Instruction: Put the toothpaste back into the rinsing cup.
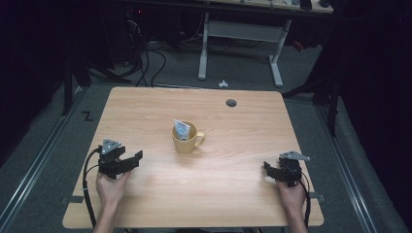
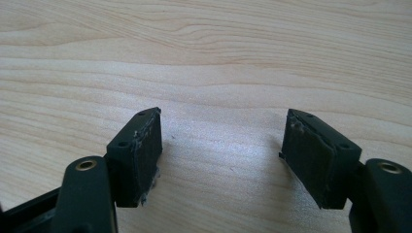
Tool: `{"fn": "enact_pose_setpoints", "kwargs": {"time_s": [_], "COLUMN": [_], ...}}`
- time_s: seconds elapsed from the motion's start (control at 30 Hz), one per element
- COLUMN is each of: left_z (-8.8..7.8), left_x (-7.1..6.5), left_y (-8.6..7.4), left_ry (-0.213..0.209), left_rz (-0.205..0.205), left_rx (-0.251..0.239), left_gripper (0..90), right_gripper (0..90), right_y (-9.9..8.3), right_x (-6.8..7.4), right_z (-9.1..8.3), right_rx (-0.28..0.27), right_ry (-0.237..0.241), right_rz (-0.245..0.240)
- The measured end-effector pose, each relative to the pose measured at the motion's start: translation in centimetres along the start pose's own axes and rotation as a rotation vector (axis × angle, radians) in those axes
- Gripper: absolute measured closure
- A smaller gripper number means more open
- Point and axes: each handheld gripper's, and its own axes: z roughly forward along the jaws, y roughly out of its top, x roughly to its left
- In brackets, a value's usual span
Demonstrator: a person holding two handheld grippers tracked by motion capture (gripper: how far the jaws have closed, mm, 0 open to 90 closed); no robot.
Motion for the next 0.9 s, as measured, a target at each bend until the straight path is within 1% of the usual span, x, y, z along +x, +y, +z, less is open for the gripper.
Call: {"fn": "enact_pose_setpoints", "kwargs": {"time_s": [0.23,0.47,0.73,0.9], "left_z": [0.7,1.4,2.4,3.0], "left_x": [-0.1,-0.3,-0.4,-0.5], "left_y": [-0.3,-0.4,-0.5,-0.6], "left_ry": [0.019,0.026,0.024,0.032], "left_rz": [0.017,0.034,0.026,0.03], "left_rx": [0.022,0.036,0.057,0.067], "left_gripper": [28.8,29.5,30.2,30.8], "right_gripper": [30.9,31.0,30.9,31.0], "right_y": [0.0,0.0,0.0,0.0], "right_x": [0.0,0.0,0.0,0.0], "right_z": [0.0,0.0,0.0,0.0], "right_rx": [0.0,0.0,0.0,0.0], "right_ry": [0.0,0.0,0.0,0.0], "right_rz": [0.0,0.0,0.0,0.0]}}
